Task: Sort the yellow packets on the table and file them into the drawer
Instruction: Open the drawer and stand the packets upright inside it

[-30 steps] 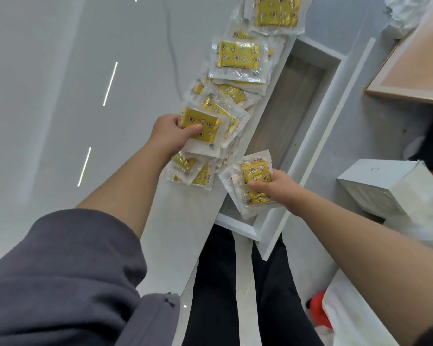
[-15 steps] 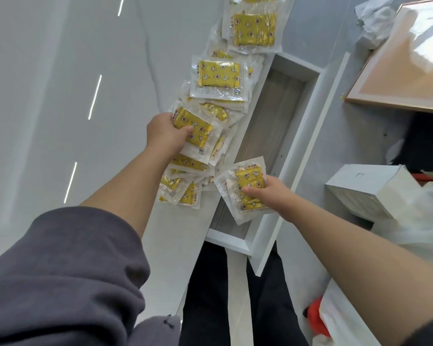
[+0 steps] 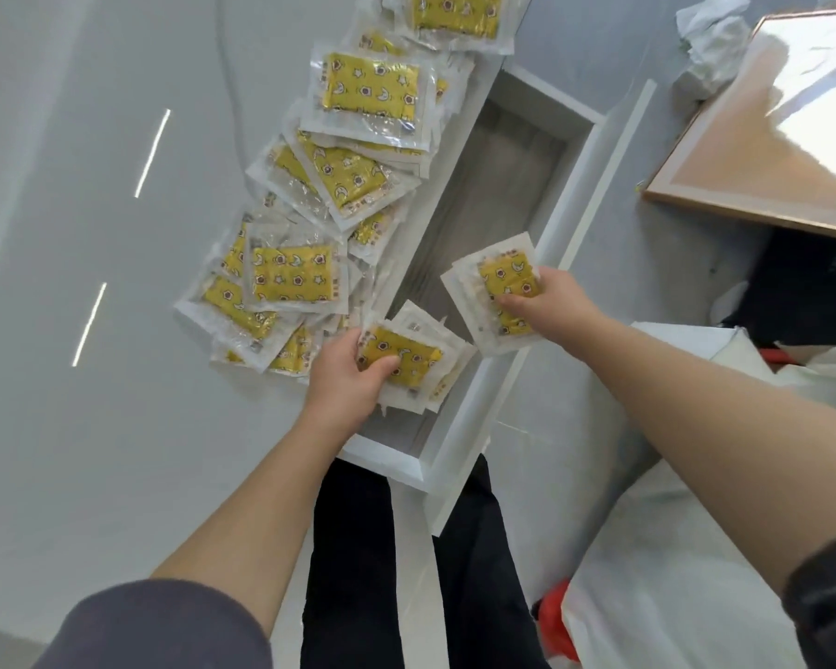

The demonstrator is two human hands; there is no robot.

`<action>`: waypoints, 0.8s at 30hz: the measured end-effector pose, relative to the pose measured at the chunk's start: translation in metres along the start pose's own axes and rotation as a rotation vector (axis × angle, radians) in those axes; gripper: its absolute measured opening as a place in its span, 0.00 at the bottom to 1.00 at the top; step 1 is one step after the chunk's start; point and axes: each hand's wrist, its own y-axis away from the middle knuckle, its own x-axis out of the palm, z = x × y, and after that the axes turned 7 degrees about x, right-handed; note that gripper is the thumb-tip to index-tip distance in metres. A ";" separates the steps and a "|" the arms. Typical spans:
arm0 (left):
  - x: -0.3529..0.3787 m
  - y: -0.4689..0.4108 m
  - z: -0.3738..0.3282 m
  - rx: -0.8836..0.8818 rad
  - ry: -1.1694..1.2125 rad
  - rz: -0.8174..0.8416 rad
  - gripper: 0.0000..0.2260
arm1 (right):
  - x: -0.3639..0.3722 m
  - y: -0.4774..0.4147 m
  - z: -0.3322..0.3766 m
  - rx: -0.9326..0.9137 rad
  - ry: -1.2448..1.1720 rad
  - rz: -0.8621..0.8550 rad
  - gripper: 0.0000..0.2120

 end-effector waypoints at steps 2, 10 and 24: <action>0.005 0.000 0.000 0.006 0.045 -0.071 0.09 | 0.005 -0.006 -0.002 -0.037 -0.005 0.009 0.08; -0.089 -0.016 -0.054 0.174 0.048 -0.340 0.10 | 0.020 0.004 -0.010 -0.039 -0.022 0.088 0.13; -0.080 0.000 -0.039 0.112 0.069 -0.083 0.11 | 0.015 0.006 0.001 -0.058 0.041 0.086 0.05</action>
